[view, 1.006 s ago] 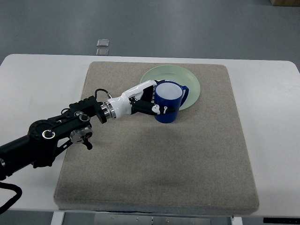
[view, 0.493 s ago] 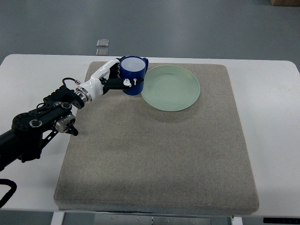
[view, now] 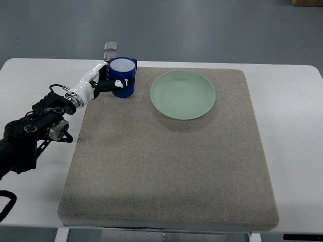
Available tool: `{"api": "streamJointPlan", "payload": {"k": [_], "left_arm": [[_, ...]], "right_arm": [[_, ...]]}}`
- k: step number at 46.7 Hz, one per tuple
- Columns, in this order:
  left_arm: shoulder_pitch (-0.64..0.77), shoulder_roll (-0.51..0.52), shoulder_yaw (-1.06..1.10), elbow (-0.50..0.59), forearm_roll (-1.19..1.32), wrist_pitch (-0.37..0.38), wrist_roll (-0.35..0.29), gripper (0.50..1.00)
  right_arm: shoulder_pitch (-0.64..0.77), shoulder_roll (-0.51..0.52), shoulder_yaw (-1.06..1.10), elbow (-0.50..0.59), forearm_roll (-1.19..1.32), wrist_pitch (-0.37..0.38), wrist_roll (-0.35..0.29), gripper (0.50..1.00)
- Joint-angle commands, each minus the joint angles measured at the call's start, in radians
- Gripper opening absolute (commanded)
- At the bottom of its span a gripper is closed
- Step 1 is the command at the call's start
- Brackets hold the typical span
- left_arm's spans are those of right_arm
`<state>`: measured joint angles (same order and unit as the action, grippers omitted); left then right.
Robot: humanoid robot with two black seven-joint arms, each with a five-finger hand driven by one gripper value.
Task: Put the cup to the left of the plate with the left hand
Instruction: 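Slide the held mug past the plate toward the left arm's side, then set the mug down beside the plate and open the left hand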
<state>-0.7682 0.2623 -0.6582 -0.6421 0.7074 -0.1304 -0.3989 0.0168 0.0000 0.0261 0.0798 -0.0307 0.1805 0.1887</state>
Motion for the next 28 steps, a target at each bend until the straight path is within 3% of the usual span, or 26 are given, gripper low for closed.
{"api": "streamJointPlan", "payload": {"k": [1, 18, 28], "left_arm": [[-0.002, 0.000, -0.004, 0.024, 0.000, 0.002, 0.000, 0.683], [0.003, 0.000, -0.003, 0.053, 0.000, 0.011, -0.078, 0.726], [0.010, -0.003, -0.001, 0.062, 0.000, 0.011, -0.084, 0.728]], "right_arm": [[0.000, 0.000, 0.000, 0.000, 0.000, 0.001, 0.000, 0.932], [0.000, 0.000, 0.000, 0.000, 0.000, 0.001, 0.000, 0.932], [0.000, 0.000, 0.000, 0.000, 0.000, -0.001, 0.000, 0.932]]}}
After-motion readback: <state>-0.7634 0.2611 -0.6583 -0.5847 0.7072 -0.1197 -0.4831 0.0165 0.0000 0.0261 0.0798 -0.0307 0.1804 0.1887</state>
